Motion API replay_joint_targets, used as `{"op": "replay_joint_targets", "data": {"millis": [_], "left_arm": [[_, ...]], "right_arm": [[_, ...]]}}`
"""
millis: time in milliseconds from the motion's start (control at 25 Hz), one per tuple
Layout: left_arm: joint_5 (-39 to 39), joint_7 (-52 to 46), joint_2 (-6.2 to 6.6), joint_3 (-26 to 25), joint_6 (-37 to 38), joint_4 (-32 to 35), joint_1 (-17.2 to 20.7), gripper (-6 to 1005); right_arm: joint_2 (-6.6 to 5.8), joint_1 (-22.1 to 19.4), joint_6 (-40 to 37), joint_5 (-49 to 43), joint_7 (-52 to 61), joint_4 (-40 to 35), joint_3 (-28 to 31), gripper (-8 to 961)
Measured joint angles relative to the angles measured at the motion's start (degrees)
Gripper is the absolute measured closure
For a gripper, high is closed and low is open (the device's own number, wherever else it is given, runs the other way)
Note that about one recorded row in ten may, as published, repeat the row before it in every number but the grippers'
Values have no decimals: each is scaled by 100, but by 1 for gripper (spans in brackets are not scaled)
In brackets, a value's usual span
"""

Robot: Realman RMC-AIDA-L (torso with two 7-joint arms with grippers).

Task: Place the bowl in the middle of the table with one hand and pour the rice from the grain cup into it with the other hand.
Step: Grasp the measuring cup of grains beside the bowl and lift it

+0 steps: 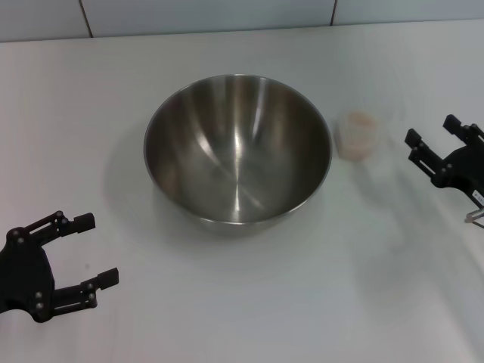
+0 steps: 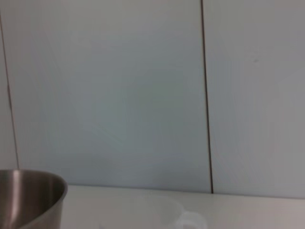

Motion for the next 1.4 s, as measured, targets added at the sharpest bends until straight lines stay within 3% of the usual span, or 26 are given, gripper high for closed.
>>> {"op": "replay_joint_targets", "data": {"millis": [1400], "left_arm": [[-47,0,20,-13,18,10,7,139]], "right_arm": [[-18,757,1233,34,-43,22,14,231]]}}
